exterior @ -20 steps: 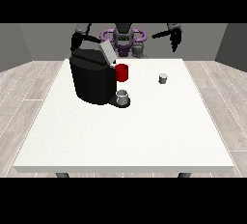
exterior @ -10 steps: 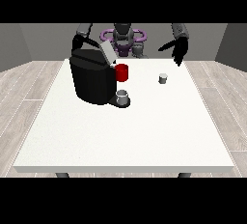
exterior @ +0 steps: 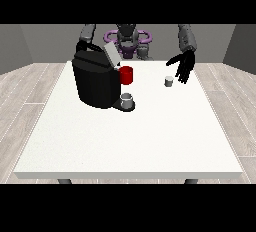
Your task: Insert the coffee pod into the coffee machine and close the lid
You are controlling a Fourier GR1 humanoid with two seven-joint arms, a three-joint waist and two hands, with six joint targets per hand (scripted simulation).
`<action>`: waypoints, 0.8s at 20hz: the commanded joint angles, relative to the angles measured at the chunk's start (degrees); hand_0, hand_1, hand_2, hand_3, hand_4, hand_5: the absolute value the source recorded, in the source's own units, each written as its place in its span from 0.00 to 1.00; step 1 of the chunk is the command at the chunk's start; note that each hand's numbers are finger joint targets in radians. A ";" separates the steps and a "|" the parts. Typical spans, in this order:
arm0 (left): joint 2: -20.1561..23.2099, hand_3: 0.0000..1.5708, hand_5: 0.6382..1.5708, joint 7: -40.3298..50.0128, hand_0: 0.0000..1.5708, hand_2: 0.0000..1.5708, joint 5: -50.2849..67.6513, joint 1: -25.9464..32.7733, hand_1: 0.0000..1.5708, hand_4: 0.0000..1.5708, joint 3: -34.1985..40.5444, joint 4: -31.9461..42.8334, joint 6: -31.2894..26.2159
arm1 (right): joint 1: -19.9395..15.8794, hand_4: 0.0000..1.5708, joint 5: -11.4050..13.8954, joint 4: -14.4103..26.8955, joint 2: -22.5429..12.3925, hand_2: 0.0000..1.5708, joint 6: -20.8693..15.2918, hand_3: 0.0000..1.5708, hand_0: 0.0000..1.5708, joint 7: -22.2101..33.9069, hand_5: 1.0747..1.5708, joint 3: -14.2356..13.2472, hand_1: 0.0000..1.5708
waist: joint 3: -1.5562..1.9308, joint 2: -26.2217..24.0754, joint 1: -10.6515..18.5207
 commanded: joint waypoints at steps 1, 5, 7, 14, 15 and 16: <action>-0.21 0.00 1.00 -1.07 0.00 0.00 -5.01 -1.47 0.00 0.00 -2.34 3.18 1.59 | 0.55 0.00 -1.21 4.13 1.02 0.00 -1.55 0.00 0.00 -4.12 1.00 1.11 0.00 | 0.02 1.23 1.12; -3.00 0.16 1.00 -4.23 0.17 0.37 -9.17 -4.09 0.17 0.00 -2.75 8.55 7.74 | -2.68 0.00 -0.34 4.20 1.01 0.00 -1.46 0.00 0.00 1.36 1.00 0.87 0.00 | -0.01 1.35 1.19; -6.19 0.40 1.00 -1.13 0.48 0.56 -10.24 -5.16 0.48 0.00 -4.17 6.01 9.22 | -4.42 0.00 -1.64 10.55 0.20 0.00 -1.52 0.00 0.00 -4.62 1.00 -2.79 0.00 | 0.03 1.31 3.07; -5.78 0.58 1.00 -4.85 0.66 0.70 -19.09 -6.76 0.66 0.29 -6.77 13.42 16.16 | -3.44 0.00 -0.27 8.23 0.91 0.00 -0.24 0.00 0.00 0.48 1.00 0.95 0.00 | 0.00 -0.26 0.13; -3.43 0.55 1.00 -4.23 0.60 0.66 -20.10 -9.26 0.60 0.27 -6.37 13.74 15.64 | -3.93 0.00 -0.08 9.15 1.04 0.00 -1.24 0.00 0.00 -1.83 1.00 1.98 0.00 | 0.01 1.64 -0.23; -4.25 0.54 1.00 -4.44 0.59 0.65 -20.46 -8.25 0.59 0.26 -6.86 15.11 14.37 | -3.25 0.00 -0.94 10.05 0.14 0.00 0.36 0.00 0.00 -1.95 1.00 0.12 0.00 | 0.01 -0.02 0.14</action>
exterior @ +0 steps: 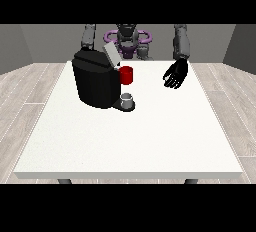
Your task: Insert the coffee pod into the coffee machine and close the lid
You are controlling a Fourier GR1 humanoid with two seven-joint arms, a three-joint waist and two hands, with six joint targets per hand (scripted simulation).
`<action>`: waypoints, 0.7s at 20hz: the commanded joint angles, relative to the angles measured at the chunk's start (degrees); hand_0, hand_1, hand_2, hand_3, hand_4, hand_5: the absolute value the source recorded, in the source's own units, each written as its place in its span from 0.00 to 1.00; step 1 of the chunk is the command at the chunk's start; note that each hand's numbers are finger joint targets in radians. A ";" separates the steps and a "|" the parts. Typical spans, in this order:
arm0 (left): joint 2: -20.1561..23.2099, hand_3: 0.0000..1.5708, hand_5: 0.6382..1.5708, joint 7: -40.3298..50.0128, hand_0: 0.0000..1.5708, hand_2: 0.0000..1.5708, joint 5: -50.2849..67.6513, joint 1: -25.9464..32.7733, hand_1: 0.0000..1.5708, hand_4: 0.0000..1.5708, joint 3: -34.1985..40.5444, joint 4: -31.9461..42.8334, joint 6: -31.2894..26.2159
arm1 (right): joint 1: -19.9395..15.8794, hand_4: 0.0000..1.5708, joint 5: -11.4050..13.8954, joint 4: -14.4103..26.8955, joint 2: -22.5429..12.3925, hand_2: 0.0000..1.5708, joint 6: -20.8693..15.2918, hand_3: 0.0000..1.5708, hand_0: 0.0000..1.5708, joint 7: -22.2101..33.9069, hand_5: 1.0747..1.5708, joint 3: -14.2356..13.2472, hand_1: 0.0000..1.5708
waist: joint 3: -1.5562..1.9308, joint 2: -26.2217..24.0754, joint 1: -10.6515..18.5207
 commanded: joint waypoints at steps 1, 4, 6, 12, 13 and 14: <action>1.37 0.51 1.00 -0.47 0.52 0.61 -4.65 -1.90 0.52 0.23 -1.95 3.29 -0.05 | -1.47 0.00 -0.12 1.47 0.49 0.00 0.01 0.00 0.00 -0.29 1.00 -0.13 0.00 | 0.00 -0.08 -0.06; -0.72 0.56 1.00 2.84 0.56 0.65 -8.99 0.33 0.56 0.22 -6.71 2.24 -1.30 | -0.43 0.00 -1.81 4.23 0.49 0.00 1.13 0.00 0.00 -1.69 1.00 -1.01 0.00 | 0.04 -2.80 0.93; 0.31 0.52 1.00 -0.26 0.56 0.64 -9.63 -0.63 0.56 0.18 -4.75 6.57 1.62 | 1.68 0.00 -0.61 3.26 0.49 0.00 -1.59 0.00 0.00 -3.54 1.00 1.39 0.00 | 0.00 -0.32 -0.35; -1.58 0.55 1.00 0.25 0.50 0.62 -11.43 -4.14 0.50 0.25 -4.31 10.35 -2.67 | -1.71 0.00 -2.69 7.05 -0.75 0.00 0.58 0.00 0.00 -2.64 1.00 -2.71 0.00 | 0.00 -2.11 0.52; -1.97 0.59 1.00 -0.63 0.55 0.65 -11.65 -4.60 0.55 0.26 -3.46 11.91 -0.67 | -0.20 0.00 -1.36 6.89 0.40 0.00 -0.33 0.00 0.00 -3.95 1.00 -1.05 0.00 | -0.01 -1.47 -0.10; -3.05 0.61 1.00 0.62 0.58 0.67 -12.89 -5.06 0.58 0.26 -4.17 11.36 -0.29 | -1.89 0.00 -3.13 7.93 -1.25 0.00 1.37 0.00 0.00 -3.85 1.00 -3.14 0.00 | 0.00 -1.95 0.24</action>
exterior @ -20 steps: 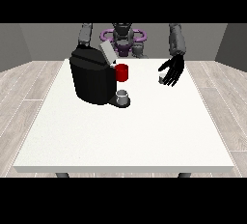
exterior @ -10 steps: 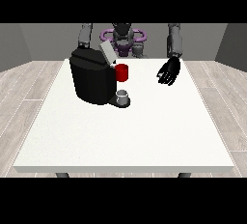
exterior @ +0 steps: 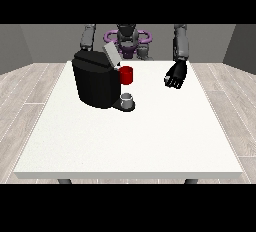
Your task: Insert the coffee pod into the coffee machine and close the lid
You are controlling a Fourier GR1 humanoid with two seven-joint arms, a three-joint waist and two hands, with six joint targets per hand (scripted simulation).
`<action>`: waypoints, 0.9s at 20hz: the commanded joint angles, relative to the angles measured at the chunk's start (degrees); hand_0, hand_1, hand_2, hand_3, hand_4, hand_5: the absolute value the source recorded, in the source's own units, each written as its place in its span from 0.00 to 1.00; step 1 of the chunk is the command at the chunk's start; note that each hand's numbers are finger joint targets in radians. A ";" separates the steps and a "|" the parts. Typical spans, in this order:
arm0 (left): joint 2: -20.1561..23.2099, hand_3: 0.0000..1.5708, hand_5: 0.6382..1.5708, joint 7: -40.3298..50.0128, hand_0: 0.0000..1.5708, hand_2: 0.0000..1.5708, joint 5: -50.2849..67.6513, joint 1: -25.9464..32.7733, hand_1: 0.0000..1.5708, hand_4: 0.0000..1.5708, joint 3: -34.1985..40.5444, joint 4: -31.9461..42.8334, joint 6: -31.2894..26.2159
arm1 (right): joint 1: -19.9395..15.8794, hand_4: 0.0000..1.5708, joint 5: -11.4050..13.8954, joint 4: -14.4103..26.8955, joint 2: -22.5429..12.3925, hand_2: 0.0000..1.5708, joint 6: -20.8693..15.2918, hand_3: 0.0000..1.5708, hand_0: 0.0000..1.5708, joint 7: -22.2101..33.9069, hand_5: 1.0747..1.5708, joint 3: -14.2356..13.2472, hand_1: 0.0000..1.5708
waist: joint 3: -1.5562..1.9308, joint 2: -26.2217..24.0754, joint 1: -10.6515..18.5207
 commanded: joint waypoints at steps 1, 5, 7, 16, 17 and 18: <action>-2.25 0.64 1.00 -2.92 0.66 0.71 -2.13 1.53 0.66 0.25 -0.19 3.19 4.93 | -0.23 0.00 2.53 0.04 -0.55 0.00 -2.52 0.00 0.00 2.25 1.00 0.17 0.00 | -0.17 0.02 0.58; -0.26 0.79 1.00 -5.31 0.81 0.83 0.36 -3.47 0.81 0.32 2.73 2.68 -1.22 | -0.56 0.00 2.63 2.44 -1.31 0.00 -2.21 0.00 0.00 2.61 1.00 -0.63 0.00 | -0.15 -1.88 0.63; -2.30 0.85 1.00 -7.55 0.90 0.89 4.27 -3.53 0.90 0.31 4.40 1.17 -2.62 | 1.10 0.00 4.31 3.16 0.15 0.00 -4.48 0.00 0.00 0.26 1.00 0.44 0.00 | -0.15 -2.43 1.59; -3.78 0.84 1.00 -0.99 0.87 0.88 3.96 -7.08 0.87 0.32 2.32 -3.26 -16.61 | 1.98 0.00 0.98 8.51 -6.14 0.00 2.06 0.00 0.00 1.65 1.00 -3.89 0.00 | -0.11 -11.38 3.04; -5.76 0.85 1.00 2.13 0.89 0.89 4.88 -11.06 0.89 0.34 3.20 -3.86 -17.76 | 1.53 0.00 3.15 9.34 -1.26 0.00 -1.87 0.00 0.00 0.67 1.00 -1.16 0.00 | -0.10 -10.49 2.68; -4.96 0.85 1.00 0.92 0.90 0.89 4.79 -10.15 0.90 0.34 3.36 -3.97 -18.37 | 1.37 0.00 4.07 8.01 -0.81 0.00 -3.40 0.00 0.00 1.61 1.00 -0.75 0.00 | -0.12 -11.02 2.67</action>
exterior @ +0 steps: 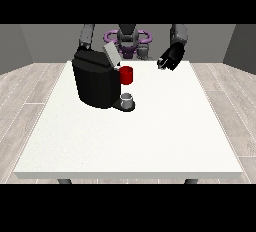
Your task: Insert the coffee pod into the coffee machine and close the lid
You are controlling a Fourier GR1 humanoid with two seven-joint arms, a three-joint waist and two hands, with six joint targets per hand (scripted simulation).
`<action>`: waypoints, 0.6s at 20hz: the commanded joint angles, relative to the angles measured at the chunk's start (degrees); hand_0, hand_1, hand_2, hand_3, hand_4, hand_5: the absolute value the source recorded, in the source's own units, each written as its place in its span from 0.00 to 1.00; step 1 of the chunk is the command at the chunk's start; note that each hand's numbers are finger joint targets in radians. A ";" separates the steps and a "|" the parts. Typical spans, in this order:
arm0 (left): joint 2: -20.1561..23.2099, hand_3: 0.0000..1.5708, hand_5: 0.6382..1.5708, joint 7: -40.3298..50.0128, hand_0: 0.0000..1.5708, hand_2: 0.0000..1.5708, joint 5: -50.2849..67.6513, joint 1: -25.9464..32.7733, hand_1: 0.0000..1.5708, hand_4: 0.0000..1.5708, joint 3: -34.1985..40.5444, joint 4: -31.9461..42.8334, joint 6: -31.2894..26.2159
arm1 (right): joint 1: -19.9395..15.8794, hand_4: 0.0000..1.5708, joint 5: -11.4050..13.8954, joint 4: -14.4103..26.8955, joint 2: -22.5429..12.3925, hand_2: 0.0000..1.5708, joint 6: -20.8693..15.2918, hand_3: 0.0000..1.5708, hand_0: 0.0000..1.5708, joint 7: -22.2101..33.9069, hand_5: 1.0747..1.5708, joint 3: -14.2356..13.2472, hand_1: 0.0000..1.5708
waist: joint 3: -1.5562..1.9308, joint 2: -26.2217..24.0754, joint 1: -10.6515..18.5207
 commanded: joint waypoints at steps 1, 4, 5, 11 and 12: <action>-0.48 0.85 1.00 2.35 0.91 0.89 0.30 -3.51 0.91 0.35 -0.43 -3.47 -5.68 | 1.23 0.00 0.30 2.52 0.37 0.00 -0.80 0.00 0.00 -0.93 1.00 -0.38 0.00 | 0.01 -2.60 0.80; 1.06 0.86 1.00 4.63 0.85 0.87 0.95 -10.26 0.85 0.36 2.08 -2.99 -7.11 | -2.72 0.00 0.14 1.00 -0.02 0.00 0.00 0.00 0.00 -0.45 1.00 -0.25 0.00 | 0.01 0.36 -1.69; -2.15 0.86 1.00 6.76 0.85 0.87 1.13 -7.48 0.85 0.36 0.78 -3.87 -8.97 | -0.49 0.00 0.01 0.52 1.21 0.00 -0.32 0.00 0.00 1.95 1.00 0.38 0.00 | 0.00 -3.74 -0.88; -0.41 0.88 1.00 7.26 0.90 0.90 2.07 -15.96 0.90 0.34 5.15 -1.80 -7.51 | -6.59 0.00 -0.73 -3.16 3.07 0.00 -1.19 0.00 0.00 0.83 1.00 2.39 0.00 | -0.02 3.50 -4.79; -2.73 0.88 1.00 10.82 0.88 0.89 3.25 -16.19 0.88 0.33 6.02 -2.63 -8.21 | -2.46 0.00 -1.33 -0.66 0.91 0.00 0.93 0.00 0.00 -4.69 1.00 0.24 0.00 | 0.00 2.63 -4.98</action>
